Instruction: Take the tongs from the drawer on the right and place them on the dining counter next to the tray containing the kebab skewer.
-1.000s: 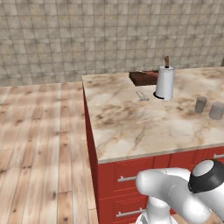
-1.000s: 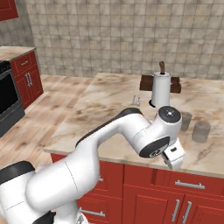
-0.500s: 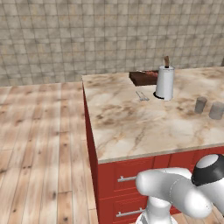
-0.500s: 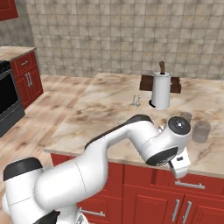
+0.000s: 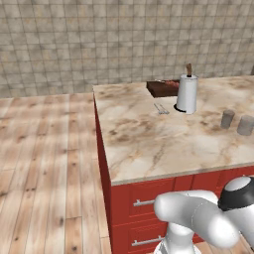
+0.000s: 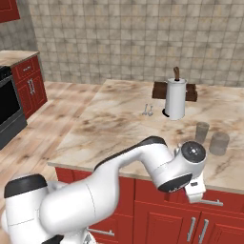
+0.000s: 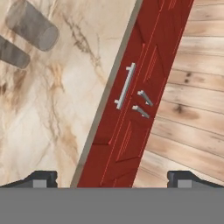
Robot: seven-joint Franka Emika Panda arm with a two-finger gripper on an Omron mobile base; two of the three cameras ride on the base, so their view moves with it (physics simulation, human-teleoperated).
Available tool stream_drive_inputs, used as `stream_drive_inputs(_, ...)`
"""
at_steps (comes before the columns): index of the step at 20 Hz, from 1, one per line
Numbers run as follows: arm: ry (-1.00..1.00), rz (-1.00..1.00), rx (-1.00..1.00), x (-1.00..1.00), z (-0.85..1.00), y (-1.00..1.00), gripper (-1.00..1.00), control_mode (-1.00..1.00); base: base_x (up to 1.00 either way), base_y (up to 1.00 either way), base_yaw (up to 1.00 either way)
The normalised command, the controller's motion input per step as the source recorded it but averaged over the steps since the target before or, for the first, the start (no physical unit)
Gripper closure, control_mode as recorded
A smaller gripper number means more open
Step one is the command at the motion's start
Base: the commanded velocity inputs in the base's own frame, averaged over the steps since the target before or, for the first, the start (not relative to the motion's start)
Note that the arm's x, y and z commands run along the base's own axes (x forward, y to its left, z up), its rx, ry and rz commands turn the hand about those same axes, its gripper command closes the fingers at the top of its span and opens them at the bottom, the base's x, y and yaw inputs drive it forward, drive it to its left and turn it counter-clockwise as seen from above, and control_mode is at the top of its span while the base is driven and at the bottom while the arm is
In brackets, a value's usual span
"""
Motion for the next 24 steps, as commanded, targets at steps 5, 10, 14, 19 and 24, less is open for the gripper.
stream_drive_inputs(5, -0.05, -0.09, 0.04, 0.00, -0.15, -0.07, -1.00, -1.00, 0.00, 0.00, 0.00)
stream_drive_inputs(10, -0.06, -0.08, 0.03, 0.00, -0.15, -0.11, -1.00, -1.00, 0.00, 0.00, 0.00)
stream_drive_inputs(14, -0.07, -0.07, 0.03, 0.00, -0.17, -0.14, -1.00, -1.00, 0.00, 0.00, 0.00)
stream_drive_inputs(19, -0.09, -0.03, 0.03, -0.02, -0.17, -0.08, -1.00, -1.00, 0.00, 0.00, 0.00)
stream_drive_inputs(24, -0.10, -0.01, 0.05, -0.02, -0.17, -0.02, -1.00, -1.00, 0.00, 0.00, 0.00)
